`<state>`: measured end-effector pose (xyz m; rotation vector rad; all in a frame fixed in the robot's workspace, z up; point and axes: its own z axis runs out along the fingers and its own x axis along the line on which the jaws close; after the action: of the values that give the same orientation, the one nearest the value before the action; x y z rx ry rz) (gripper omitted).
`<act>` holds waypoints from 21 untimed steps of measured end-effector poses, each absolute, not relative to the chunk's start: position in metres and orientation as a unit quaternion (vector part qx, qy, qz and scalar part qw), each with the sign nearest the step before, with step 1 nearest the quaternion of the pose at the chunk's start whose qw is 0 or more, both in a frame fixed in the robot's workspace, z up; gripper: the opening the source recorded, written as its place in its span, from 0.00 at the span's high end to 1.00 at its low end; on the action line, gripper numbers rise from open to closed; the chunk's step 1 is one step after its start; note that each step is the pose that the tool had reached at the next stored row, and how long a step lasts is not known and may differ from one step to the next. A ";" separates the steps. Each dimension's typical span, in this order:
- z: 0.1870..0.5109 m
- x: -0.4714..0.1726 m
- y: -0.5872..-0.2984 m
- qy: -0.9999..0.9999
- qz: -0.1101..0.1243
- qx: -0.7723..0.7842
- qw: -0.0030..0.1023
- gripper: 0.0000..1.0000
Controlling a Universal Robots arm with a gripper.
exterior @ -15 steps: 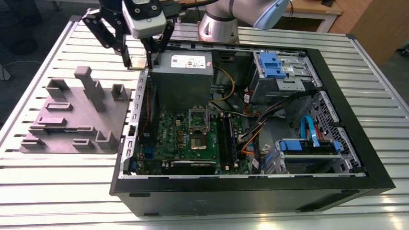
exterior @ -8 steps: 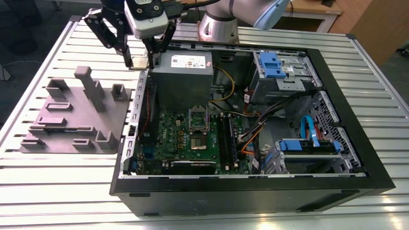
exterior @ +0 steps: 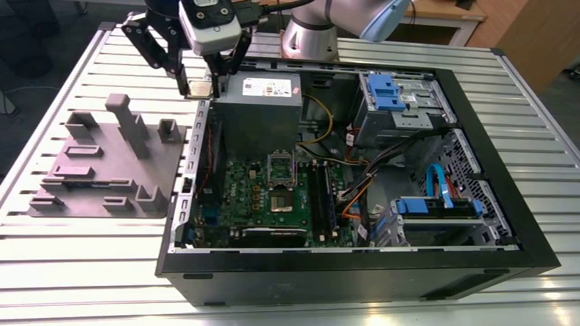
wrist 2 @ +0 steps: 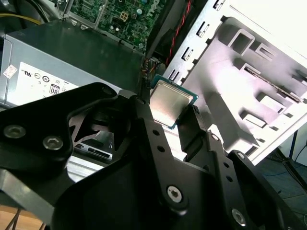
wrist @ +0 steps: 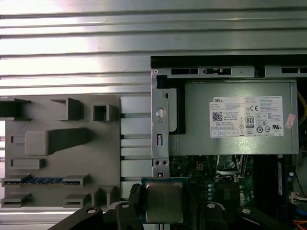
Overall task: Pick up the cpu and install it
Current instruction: 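Pick up the cpu and move it towards the insertion slot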
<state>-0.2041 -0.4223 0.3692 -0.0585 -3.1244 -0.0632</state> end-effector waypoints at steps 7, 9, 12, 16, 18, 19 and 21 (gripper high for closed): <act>0.369 -0.202 -0.422 -1.000 -0.020 -0.019 0.008 0.53; 0.369 -0.201 -0.422 -1.000 -0.020 -0.019 0.008 0.53; 0.369 -0.200 -0.422 -1.000 -0.020 -0.019 0.008 0.53; 0.369 -0.199 -0.422 -1.000 -0.020 -0.019 0.008 0.53; 0.369 -0.198 -0.422 -1.000 -0.020 -0.019 0.008 0.53; 0.369 -0.198 -0.422 -1.000 -0.020 -0.019 0.008 0.53; 0.369 -0.197 -0.422 -1.000 -0.020 -0.019 0.008 0.53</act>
<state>-0.1971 -0.4223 0.3693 -0.0584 -3.1244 -0.0632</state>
